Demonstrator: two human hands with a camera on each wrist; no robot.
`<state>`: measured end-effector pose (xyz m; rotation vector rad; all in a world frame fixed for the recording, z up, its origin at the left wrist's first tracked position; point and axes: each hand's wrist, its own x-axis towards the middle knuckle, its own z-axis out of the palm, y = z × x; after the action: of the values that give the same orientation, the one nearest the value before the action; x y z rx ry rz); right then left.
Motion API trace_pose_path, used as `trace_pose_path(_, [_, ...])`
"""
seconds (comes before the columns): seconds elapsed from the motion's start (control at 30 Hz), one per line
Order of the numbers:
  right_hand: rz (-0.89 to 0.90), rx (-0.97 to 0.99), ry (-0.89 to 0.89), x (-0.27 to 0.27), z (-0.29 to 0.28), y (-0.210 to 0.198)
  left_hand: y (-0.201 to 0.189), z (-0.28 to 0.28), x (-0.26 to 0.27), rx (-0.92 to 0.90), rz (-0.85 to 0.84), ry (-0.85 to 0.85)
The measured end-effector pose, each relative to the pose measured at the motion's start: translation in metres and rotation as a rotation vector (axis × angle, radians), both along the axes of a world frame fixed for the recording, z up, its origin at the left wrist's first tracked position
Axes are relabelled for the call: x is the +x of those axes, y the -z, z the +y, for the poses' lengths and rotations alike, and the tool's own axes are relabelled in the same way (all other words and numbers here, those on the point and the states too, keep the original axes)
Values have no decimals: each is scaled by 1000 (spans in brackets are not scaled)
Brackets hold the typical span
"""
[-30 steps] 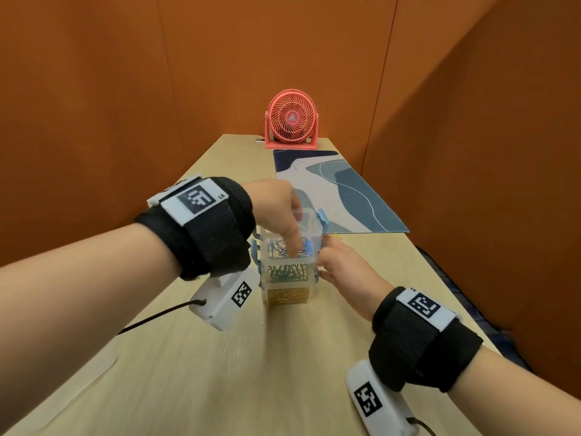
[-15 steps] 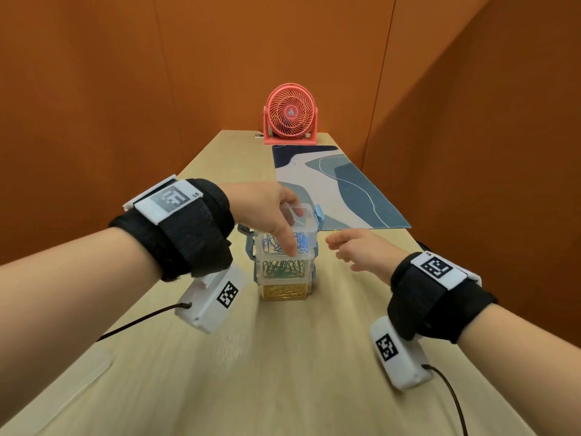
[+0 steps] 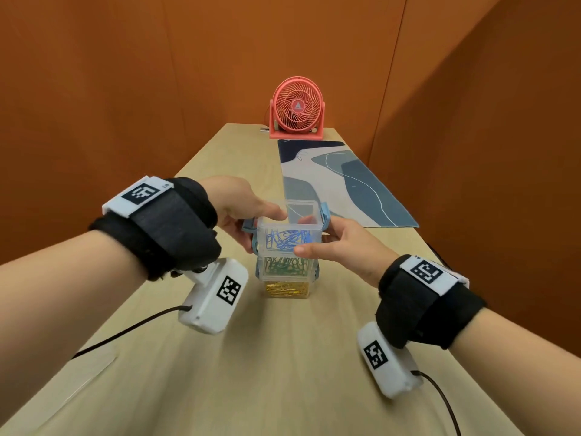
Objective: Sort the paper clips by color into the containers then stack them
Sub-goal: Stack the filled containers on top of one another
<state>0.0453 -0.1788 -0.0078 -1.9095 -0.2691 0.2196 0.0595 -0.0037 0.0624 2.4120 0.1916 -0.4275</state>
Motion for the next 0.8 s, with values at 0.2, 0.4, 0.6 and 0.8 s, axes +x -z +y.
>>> trace_pose_path(0.2, [-2, 19, 17, -5, 2, -1, 0, -5, 1, 27, -20, 3])
trace_pose_path(0.4, [8, -13, -76, -6, -5, 2, 8, 17, -10, -76, -1, 208])
trace_pose_path(0.6, [88, 62, -177, -7, -20, 3, 20, 16, -18, -197, -282, 299])
trace_pose_path(0.8, [138, 231, -32, -9, 2, 5, 18, -6, -17, -39, -264, 307])
